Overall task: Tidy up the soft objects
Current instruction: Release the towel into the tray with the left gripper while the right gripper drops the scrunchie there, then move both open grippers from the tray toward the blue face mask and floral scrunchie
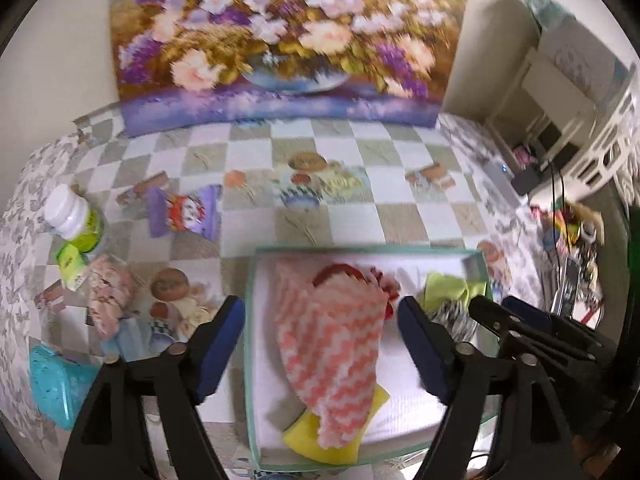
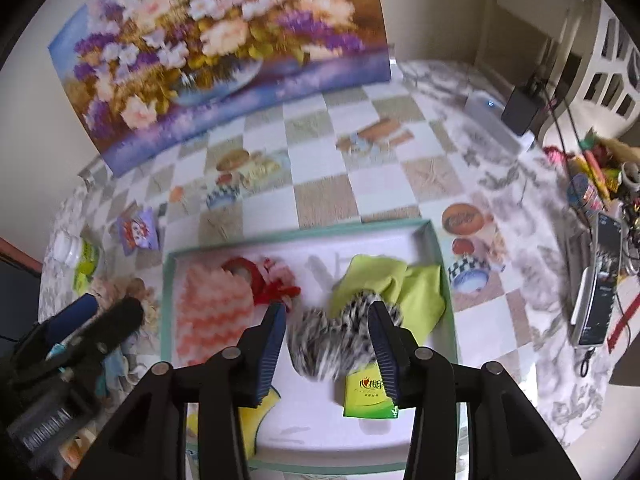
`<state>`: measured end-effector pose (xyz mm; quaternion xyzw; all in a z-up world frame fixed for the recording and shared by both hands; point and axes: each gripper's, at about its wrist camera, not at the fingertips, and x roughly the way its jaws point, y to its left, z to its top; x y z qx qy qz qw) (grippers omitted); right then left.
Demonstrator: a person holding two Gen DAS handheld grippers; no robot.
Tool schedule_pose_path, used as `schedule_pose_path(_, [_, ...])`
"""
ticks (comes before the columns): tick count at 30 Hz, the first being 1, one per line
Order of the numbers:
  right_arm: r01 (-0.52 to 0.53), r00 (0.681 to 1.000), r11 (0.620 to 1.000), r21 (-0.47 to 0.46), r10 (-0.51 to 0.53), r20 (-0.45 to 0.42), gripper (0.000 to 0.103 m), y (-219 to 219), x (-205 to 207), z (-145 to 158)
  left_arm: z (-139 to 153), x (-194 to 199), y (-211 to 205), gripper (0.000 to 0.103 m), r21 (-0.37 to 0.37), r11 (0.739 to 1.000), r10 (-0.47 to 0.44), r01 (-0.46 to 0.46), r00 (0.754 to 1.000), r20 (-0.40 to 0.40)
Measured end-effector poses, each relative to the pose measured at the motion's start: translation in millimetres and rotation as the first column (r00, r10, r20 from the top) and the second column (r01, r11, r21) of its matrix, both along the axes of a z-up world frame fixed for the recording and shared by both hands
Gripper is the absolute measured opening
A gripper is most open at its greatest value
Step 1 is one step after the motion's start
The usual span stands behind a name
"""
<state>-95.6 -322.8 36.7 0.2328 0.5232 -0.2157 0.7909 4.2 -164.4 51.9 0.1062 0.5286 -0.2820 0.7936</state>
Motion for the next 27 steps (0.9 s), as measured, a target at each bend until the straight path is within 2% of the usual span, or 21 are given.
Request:
schedule_pose_path(2, [0.007,1.000,1.000,-0.011,-0.007,0.013,0.057,0.6,-0.7,6.3,6.9,4.4,6.6,0.088,-0.012,1.000,0.023,-0.023,1.000,0.010])
schedule_pose_path(6, [0.011,0.999,0.999,-0.036,-0.009,0.037,0.061,2.2,-1.6,16.9,13.7,13.1,19.6,0.088,-0.018,0.997,0.070,-0.070,0.997,0.026])
schedule_pose_path(13, [-0.001,1.000,0.998,-0.055,0.002,0.030,0.076,5.7,2.4,17.4,14.6,35.3,51.1,0.088,-0.017,0.987,0.161,-0.161,0.986,0.031])
schedule_pose_path(17, [-0.003,1.000,0.998,-0.061,0.005,0.026,0.084,7.1,3.5,14.9,15.4,48.2,73.8,0.088,-0.004,0.975,0.221,-0.221,0.974,0.052])
schedule_pose_path(24, [-0.020,1.000,0.997,-0.069,0.020,0.005,0.087,18.3,12.8,7.4,9.7,69.6,114.4,0.088,0.018,0.949,0.315,-0.316,0.948,0.054])
schedule_pose_path(27, [-0.046,0.999,0.997,-0.064,0.046,-0.001,0.096,31.1,21.5,3.4,9.0,79.3,134.5,0.088,0.040,0.931,0.360,-0.364,0.930,0.077])
